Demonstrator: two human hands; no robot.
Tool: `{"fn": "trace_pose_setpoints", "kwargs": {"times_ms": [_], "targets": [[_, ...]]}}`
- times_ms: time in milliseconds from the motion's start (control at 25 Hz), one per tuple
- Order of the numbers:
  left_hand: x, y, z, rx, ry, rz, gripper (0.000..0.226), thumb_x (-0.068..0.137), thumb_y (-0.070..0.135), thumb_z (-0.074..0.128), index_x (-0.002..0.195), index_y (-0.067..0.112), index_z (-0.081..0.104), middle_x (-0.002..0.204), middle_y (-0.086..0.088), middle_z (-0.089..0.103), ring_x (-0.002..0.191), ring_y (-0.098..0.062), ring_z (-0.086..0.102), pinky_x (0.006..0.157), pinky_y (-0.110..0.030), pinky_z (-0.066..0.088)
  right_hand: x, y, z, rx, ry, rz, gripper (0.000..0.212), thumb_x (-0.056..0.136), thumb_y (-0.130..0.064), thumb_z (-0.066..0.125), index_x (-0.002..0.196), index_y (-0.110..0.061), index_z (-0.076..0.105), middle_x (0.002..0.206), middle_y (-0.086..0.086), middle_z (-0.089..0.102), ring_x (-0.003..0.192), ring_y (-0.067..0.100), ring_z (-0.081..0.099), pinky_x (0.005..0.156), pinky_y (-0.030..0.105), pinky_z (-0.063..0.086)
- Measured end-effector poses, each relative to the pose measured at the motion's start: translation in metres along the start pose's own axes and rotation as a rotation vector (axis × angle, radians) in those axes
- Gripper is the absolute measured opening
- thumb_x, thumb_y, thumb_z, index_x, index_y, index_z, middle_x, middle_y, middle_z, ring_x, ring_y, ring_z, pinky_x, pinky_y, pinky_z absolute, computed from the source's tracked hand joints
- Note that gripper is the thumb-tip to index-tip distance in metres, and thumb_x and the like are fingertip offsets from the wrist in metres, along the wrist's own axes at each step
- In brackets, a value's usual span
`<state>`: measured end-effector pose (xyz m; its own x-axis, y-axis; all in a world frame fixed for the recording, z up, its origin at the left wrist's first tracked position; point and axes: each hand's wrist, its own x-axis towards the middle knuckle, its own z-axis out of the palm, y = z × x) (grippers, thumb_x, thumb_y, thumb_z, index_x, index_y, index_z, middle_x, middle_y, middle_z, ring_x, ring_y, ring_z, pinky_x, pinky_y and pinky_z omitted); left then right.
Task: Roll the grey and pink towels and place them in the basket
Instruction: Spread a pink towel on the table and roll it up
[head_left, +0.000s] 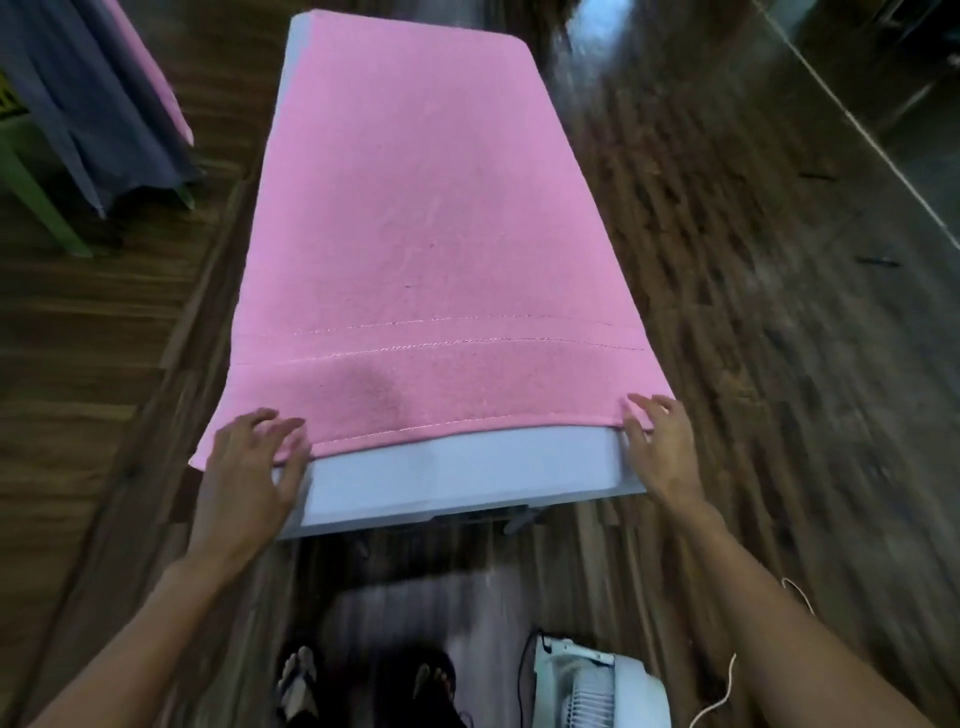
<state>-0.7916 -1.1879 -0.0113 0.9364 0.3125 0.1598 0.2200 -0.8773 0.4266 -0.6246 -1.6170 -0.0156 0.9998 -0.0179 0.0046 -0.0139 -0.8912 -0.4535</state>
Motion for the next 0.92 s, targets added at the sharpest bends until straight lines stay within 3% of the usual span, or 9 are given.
{"fn": "trace_pose_setpoints", "kwargs": {"times_ms": [80, 160, 320, 440, 600, 720, 920], "targets": [[-0.001, 0.011, 0.016, 0.032, -0.176, 0.078, 0.057, 0.092, 0.048, 0.034, 0.132, 0.014, 0.058, 0.143, -0.017, 0.046, 0.131, -0.036, 0.042, 0.106, -0.049, 0.036, -0.011, -0.012, 0.013, -0.060, -0.160, -0.065, 0.042, 0.101, -0.032, 0.047, 0.141, -0.019, 0.052, 0.153, 0.014, 0.037, 0.141, 0.031, 0.032, 0.116, 0.043, 0.026], [-0.011, 0.013, 0.026, 0.010, -0.267, 0.055, 0.062, 0.092, 0.053, 0.026, 0.141, 0.021, 0.049, 0.155, -0.011, 0.032, 0.142, -0.032, 0.029, 0.111, -0.052, 0.028, -0.024, -0.012, 0.018, -0.067, -0.207, -0.070, 0.044, 0.102, -0.035, 0.044, 0.144, -0.022, 0.047, 0.157, 0.013, 0.030, 0.145, 0.032, 0.025, 0.118, 0.044, 0.022], [-0.028, 0.008, 0.018, -0.048, -0.242, 0.021, 0.060, 0.093, 0.055, 0.026, 0.139, 0.025, 0.051, 0.156, -0.007, 0.030, 0.145, -0.028, 0.025, 0.112, -0.051, 0.027, -0.037, -0.002, 0.008, -0.184, -0.148, -0.129, 0.041, 0.101, -0.035, 0.045, 0.139, -0.022, 0.054, 0.151, 0.013, 0.041, 0.140, 0.033, 0.036, 0.112, 0.051, 0.034], [-0.027, 0.015, 0.013, -0.041, -0.260, -0.033, 0.056, 0.093, 0.052, 0.033, 0.136, 0.023, 0.055, 0.153, -0.008, 0.035, 0.141, -0.030, 0.032, 0.111, -0.048, 0.031, -0.033, -0.018, -0.001, -0.177, -0.149, -0.099, 0.042, 0.100, -0.039, 0.042, 0.131, -0.017, 0.060, 0.137, 0.015, 0.054, 0.127, 0.033, 0.048, 0.103, 0.048, 0.040], [-0.006, 0.027, 0.004, -0.007, -0.235, -0.066, 0.046, 0.096, 0.044, 0.041, 0.129, 0.018, 0.061, 0.140, -0.013, 0.051, 0.124, -0.033, 0.049, 0.099, -0.048, 0.043, -0.028, -0.068, -0.002, -0.121, -0.136, -0.130, 0.033, 0.099, -0.036, 0.048, 0.115, -0.013, 0.064, 0.115, 0.012, 0.062, 0.104, 0.027, 0.056, 0.091, 0.039, 0.047], [0.017, 0.028, -0.009, -0.026, -0.211, -0.102, 0.039, 0.097, 0.040, 0.046, 0.126, 0.020, 0.061, 0.135, -0.010, 0.054, 0.120, -0.032, 0.050, 0.095, -0.049, 0.044, -0.027, -0.118, 0.011, -0.007, -0.222, -0.186, 0.032, 0.100, -0.037, 0.047, 0.121, -0.017, 0.062, 0.126, 0.010, 0.056, 0.111, 0.025, 0.055, 0.094, 0.036, 0.045], [0.067, 0.010, -0.029, -0.018, -0.183, -0.040, 0.049, 0.091, 0.050, 0.039, 0.118, 0.019, 0.065, 0.121, -0.009, 0.060, 0.106, -0.032, 0.058, 0.087, -0.046, 0.050, -0.019, -0.214, 0.048, 0.085, -0.319, -0.247, 0.039, 0.099, -0.043, 0.046, 0.132, -0.025, 0.055, 0.143, 0.006, 0.046, 0.125, 0.025, 0.049, 0.105, 0.035, 0.040]]}}
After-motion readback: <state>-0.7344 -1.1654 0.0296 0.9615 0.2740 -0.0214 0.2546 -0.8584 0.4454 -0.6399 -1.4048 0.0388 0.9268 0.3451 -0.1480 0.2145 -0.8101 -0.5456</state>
